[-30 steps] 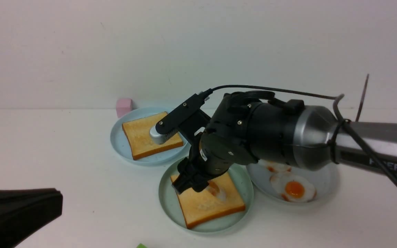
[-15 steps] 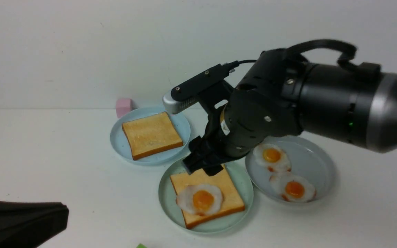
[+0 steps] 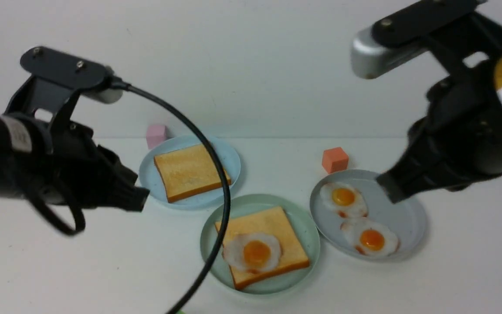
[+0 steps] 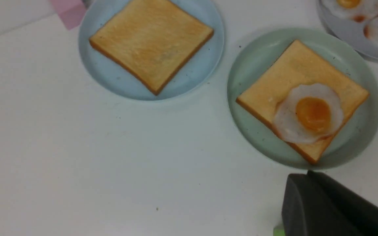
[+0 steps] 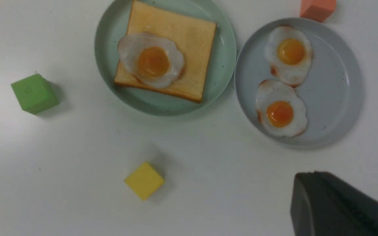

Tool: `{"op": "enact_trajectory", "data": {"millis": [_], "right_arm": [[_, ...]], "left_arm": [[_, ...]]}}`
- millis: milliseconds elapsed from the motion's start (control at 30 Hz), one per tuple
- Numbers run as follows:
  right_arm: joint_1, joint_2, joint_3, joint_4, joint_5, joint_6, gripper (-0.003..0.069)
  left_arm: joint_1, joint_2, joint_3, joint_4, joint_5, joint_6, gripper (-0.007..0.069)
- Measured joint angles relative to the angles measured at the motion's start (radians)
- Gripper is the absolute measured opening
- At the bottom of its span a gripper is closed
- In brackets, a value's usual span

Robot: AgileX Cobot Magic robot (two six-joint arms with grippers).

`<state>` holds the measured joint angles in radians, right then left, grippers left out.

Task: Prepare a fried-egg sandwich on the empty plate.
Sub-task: Use the left arm to grab a slice of bread

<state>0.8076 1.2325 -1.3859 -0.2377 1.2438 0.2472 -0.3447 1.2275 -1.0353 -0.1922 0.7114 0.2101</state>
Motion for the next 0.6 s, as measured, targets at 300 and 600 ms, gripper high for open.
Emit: {"op": "enact_trajectory", "data": {"millis": [300,600], "right_arm": [[0.000,-0.302,0.202,0.081,0.008,0.014,-0.0009],[0.000,-0.429,0.256,0.120,-0.006,0.013,-0.0003]], "left_arm": [[0.130,0.419,-0.230,-0.316,0.100,0.428,-0.0013],[0.130,0.748,-0.530,-0.194,0.089,0.458,0.0116]]}}
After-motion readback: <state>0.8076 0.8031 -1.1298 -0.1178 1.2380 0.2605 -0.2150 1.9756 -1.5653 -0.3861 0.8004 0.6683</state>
